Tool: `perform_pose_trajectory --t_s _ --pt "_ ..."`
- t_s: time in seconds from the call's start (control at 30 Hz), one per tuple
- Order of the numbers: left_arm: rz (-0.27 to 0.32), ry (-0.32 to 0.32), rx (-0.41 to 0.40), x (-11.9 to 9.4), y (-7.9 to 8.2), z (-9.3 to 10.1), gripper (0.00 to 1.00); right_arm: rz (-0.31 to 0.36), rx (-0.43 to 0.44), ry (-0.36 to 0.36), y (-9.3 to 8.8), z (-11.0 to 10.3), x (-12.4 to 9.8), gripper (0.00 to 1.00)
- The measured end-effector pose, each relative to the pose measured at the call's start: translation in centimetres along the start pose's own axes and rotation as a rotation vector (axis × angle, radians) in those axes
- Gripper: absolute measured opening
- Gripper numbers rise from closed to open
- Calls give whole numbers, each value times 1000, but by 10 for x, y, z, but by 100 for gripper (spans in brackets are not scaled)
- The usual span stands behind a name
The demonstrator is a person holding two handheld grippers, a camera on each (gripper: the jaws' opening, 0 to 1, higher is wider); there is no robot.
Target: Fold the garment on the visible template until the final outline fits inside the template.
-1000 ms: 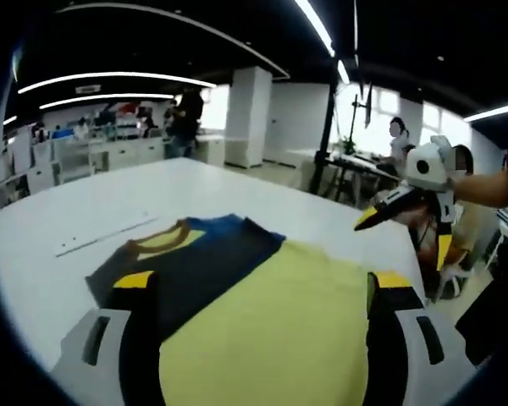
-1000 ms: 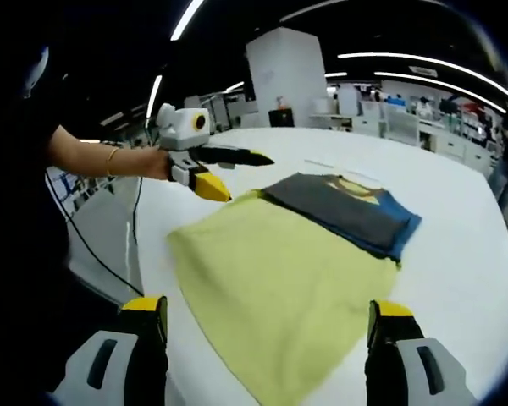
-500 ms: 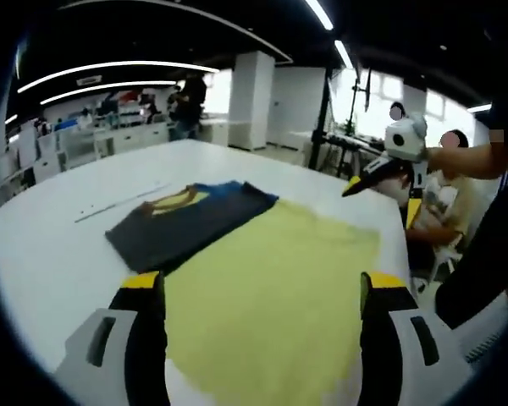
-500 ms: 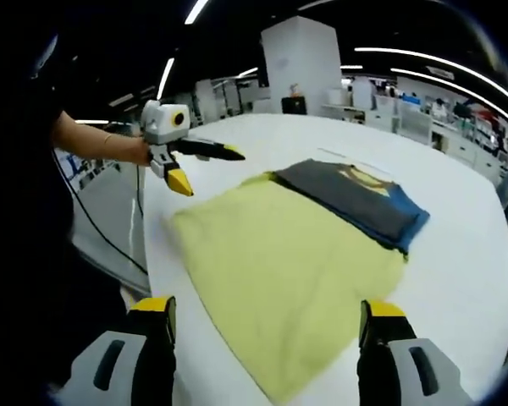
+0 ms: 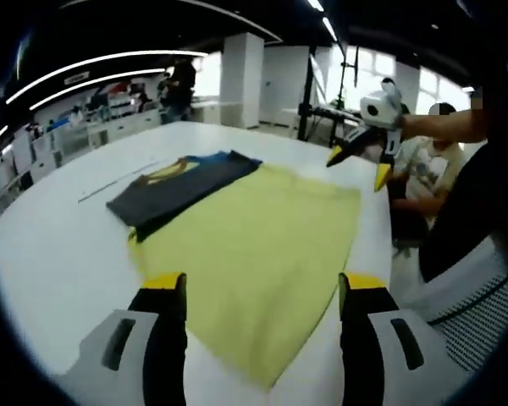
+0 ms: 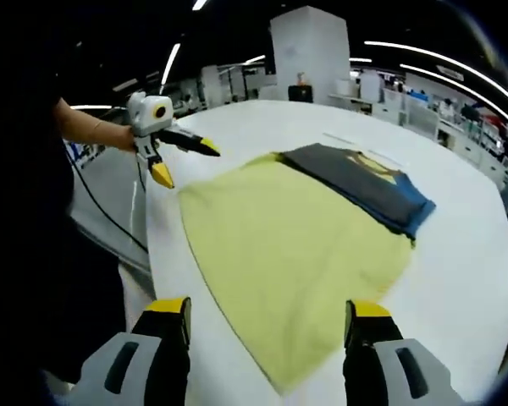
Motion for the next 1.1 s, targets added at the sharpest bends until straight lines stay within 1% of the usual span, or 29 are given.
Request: perform_pose_trajectory --t_s 0.1,0.17,0.37,0.5,0.6,0.73,0.83,0.97,1.03,1.1 --pt "-47 9 16 -1 -14 2 65 -4 -9 0 -3 -1 1 65" --pt "-65 2 27 -1 -19 5 62 -30 -29 -1 -7 -2 2 64" --pt "-119 -2 72 0 -31 8 53 -64 -41 8 -19 -5 6 56" --pt "-146 1 76 -1 -38 8 45 -85 -46 1 -27 -5 6 51" --pt "-174 10 78 -2 -45 7 42 -96 -45 -1 -31 -4 6 46" --pt "-184 19 77 -4 -48 6 39 -126 -63 -7 -38 -3 7 42" --pt "-208 30 90 -5 -53 6 37 -149 -73 -16 -44 -2 6 38" --pt "-232 40 104 -6 -58 5 34 -183 -100 -17 -51 -3 7 36" --pt "-236 44 115 -6 -59 5 32 -194 -104 -21 -53 -2 7 34" --pt "-235 48 108 -7 -59 4 32 -200 -108 -20 -55 -3 7 33"
Point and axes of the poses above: the point that each gripper's makers call its tool centre point, and the gripper's own axes: x roughly forward along the fingers, z roughly to its right, y roughly out of its top, the point moved 4 cm from there along -x, roughly backward along the fingers, and after that the axes turned 7 degrees about -x, right-handed, at the moved point
